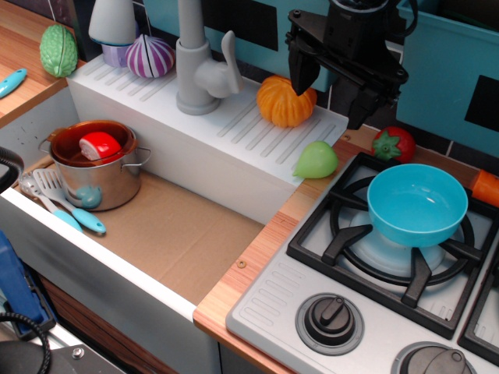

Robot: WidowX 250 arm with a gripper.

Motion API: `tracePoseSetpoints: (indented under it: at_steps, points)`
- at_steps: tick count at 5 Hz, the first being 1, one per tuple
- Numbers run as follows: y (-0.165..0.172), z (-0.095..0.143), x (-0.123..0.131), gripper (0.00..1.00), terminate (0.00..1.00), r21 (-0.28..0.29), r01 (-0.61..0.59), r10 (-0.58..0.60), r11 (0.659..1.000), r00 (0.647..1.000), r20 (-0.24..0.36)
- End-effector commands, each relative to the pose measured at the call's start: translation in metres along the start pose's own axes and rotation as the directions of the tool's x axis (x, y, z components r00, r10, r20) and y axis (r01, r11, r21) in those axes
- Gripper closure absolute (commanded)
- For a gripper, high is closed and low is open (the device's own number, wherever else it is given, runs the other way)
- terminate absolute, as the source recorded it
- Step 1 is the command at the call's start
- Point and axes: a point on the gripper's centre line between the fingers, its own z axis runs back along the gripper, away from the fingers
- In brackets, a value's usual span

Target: Put pear in bowl

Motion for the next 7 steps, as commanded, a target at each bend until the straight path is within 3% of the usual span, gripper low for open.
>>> tracePoseSetpoints:
  at_steps: [1,4,7]
  points:
    - [0.000,0.000,0.000,0.00,0.00,0.000,0.000,0.000,1.000,1.000,0.000]
    - [0.001,-0.035,-0.008,0.00,0.00,-0.045,-0.015,0.017,0.999,0.999,0.035]
    - [0.013,-0.054,-0.008,0.00,0.00,-0.095,0.010,-0.005,0.995,0.999,0.051]
